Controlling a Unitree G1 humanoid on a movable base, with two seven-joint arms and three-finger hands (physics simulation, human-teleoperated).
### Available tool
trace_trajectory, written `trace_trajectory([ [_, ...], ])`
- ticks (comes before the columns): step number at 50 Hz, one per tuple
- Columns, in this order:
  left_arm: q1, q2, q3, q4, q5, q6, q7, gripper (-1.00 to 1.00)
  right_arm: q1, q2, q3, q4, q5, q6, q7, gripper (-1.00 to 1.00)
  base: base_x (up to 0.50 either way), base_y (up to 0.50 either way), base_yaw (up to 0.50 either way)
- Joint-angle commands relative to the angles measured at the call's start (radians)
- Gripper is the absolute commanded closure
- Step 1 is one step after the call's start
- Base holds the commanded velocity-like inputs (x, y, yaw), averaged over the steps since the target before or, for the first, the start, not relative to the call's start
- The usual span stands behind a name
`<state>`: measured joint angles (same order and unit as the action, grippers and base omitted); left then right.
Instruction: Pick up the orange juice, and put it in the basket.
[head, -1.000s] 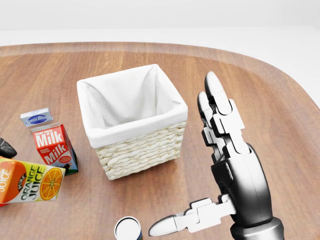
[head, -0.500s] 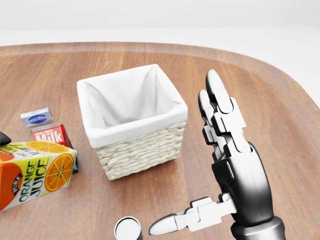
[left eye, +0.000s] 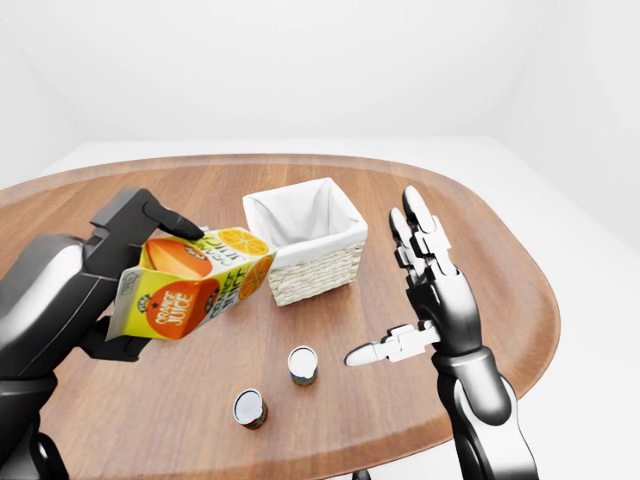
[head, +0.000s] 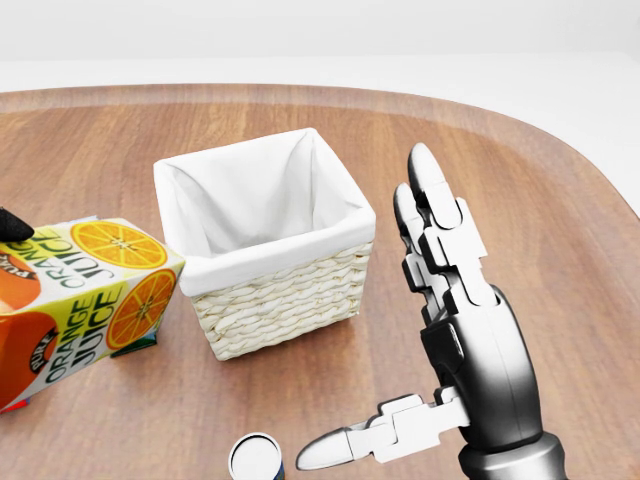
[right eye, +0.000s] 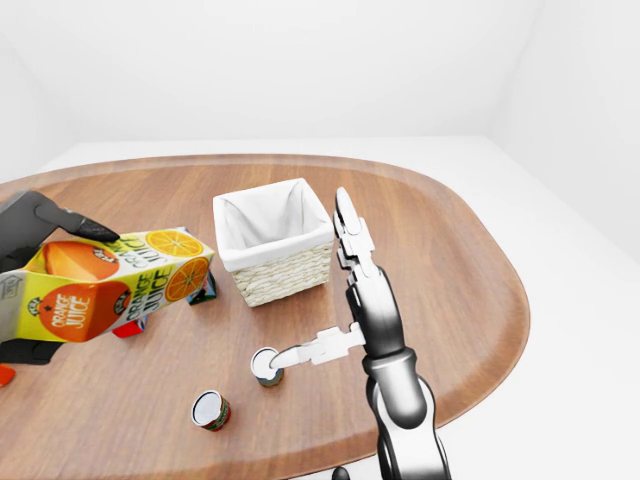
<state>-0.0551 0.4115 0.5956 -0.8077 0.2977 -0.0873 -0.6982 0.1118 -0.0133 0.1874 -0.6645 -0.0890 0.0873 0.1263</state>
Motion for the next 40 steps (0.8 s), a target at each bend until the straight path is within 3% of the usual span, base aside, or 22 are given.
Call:
trace_trajectory([
  [1, -0.088, 0.062, -0.039, -0.021, -0.015, 0.000, 0.000, 1.00, 0.001, 0.000, 0.002, 0.002, -0.003, 0.000, 0.000, -1.00, 0.00, 0.00, 0.00],
  [6, -0.134, 0.098, -0.053, -0.024, -0.022, 0.024, 0.000, 1.00, -0.002, 0.000, 0.001, -0.008, -0.005, 0.000, 0.001, -1.00, 0.00, 0.00, 0.00],
  [9, -0.192, 0.131, -0.081, -0.028, -0.028, 0.079, 0.000, 1.00, -0.004, 0.000, 0.000, -0.007, -0.005, 0.000, 0.002, -1.00, 0.00, 0.00, 0.00],
  [12, -0.242, 0.157, -0.110, -0.009, -0.024, 0.105, 0.000, 1.00, 0.000, 0.000, 0.002, -0.003, -0.005, 0.000, 0.002, -1.00, 0.00, 0.00, 0.00],
  [17, -0.317, 0.187, -0.159, 0.044, -0.018, 0.128, 0.000, 1.00, -0.002, 0.000, 0.000, -0.007, -0.005, 0.000, 0.003, -1.00, 0.00, 0.00, 0.00],
  [19, -0.382, 0.196, -0.214, 0.097, 0.005, 0.135, 0.000, 1.00, 0.003, 0.000, 0.006, -0.005, -0.007, 0.000, 0.001, -1.00, 0.00, 0.00, 0.00],
  [20, -0.404, 0.196, -0.226, 0.121, 0.011, 0.116, 0.000, 1.00, 0.003, 0.000, 0.007, -0.009, -0.008, 0.000, 0.001, -1.00, 0.00, 0.00, 0.00],
  [25, -0.543, 0.207, -0.300, 0.240, 0.035, 0.152, 0.000, 1.00, 0.002, -0.001, 0.002, -0.016, -0.004, 0.000, 0.003, -1.00, 0.00, 0.00, 0.00],
  [35, -0.731, 0.159, -0.398, 0.531, 0.112, 0.063, 0.000, 1.00, -0.001, -0.002, -0.003, -0.025, -0.002, 0.000, 0.008, -1.00, 0.00, 0.00, 0.00],
  [40, -0.796, 0.147, -0.420, 0.678, 0.148, 0.000, 0.000, 1.00, 0.002, -0.002, -0.005, -0.022, 0.001, 0.000, 0.009, -1.00, 0.00, 0.00, 0.00],
])
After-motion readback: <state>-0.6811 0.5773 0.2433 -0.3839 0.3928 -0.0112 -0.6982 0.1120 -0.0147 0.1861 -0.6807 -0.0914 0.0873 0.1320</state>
